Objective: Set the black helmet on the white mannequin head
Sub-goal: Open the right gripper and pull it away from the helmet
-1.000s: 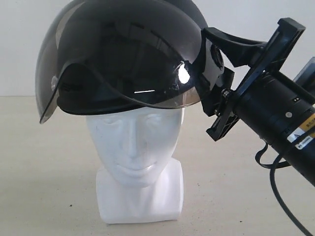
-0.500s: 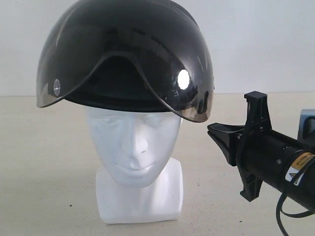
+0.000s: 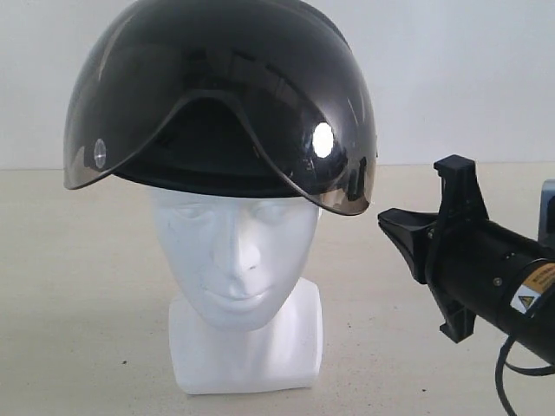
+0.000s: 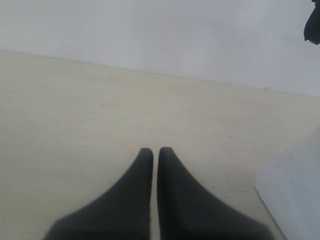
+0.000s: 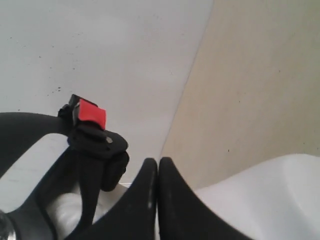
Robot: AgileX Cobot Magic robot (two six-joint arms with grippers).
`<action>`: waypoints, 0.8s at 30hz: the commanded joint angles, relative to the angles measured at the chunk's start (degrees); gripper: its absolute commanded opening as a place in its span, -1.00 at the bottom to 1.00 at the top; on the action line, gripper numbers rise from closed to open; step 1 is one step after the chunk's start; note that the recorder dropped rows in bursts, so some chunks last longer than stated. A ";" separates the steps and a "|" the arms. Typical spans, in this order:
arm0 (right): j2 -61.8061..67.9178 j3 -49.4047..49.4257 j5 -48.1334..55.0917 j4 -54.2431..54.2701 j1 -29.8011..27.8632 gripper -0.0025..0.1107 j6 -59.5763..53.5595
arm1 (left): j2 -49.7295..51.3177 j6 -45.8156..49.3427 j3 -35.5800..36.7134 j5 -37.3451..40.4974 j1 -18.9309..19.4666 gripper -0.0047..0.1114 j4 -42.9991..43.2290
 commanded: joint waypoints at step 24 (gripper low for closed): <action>-20.36 -23.42 87.38 -2.17 -0.17 -0.96 -75.79 | -0.17 0.16 0.21 0.07 -0.02 -0.84 -0.41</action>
